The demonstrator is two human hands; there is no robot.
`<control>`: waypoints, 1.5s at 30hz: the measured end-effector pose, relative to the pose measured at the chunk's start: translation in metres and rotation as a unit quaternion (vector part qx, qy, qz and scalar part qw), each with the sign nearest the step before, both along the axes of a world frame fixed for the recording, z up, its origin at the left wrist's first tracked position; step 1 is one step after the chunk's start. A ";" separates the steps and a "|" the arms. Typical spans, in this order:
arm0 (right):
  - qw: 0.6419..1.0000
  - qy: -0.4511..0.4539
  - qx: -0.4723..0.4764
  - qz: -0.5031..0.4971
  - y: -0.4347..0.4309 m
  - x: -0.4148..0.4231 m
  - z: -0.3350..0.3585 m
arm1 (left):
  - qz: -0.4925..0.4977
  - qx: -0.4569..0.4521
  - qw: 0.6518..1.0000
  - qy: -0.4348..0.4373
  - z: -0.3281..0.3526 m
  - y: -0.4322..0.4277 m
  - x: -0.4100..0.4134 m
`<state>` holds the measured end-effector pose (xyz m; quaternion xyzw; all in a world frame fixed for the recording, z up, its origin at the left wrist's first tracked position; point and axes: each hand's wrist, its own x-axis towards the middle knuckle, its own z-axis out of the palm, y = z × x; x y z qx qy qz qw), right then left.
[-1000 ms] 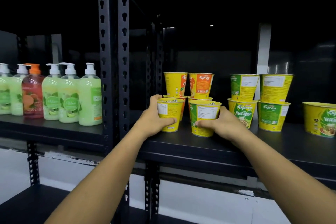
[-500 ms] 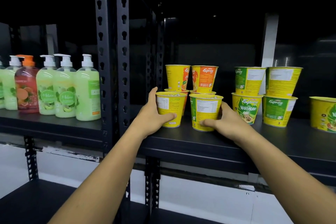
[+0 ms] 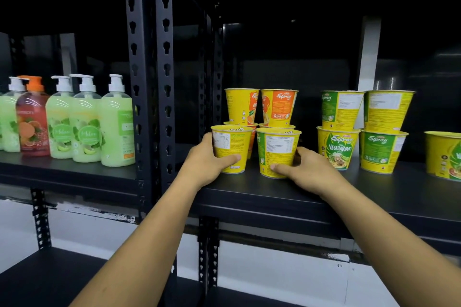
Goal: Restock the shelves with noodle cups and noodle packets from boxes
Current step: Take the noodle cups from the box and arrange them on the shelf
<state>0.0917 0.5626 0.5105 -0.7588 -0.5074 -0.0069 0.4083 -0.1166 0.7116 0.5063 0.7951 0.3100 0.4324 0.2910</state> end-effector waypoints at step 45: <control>1.000 -0.011 -0.009 -0.005 0.000 0.000 0.000 | 0.027 0.022 0.998 0.053 -0.001 0.002 0.000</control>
